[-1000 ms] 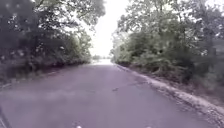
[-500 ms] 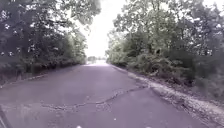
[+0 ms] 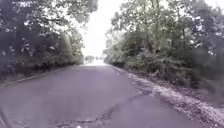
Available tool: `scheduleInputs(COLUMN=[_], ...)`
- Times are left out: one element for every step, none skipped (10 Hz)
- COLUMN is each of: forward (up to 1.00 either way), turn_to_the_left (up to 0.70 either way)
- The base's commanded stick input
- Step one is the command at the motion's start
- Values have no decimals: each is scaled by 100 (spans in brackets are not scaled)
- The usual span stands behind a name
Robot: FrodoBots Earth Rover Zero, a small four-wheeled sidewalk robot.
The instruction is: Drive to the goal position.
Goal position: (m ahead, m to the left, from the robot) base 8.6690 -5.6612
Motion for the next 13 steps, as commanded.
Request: scheduleInputs(forward=[100, 100, 100, 100, 100, 100, 100, 100, 100, 100, 100, 100, 100], turn_to_the_left=[-4, -4, -3, -2, -1, -1, -1, -1, -1, -1, -1, -1, -1])
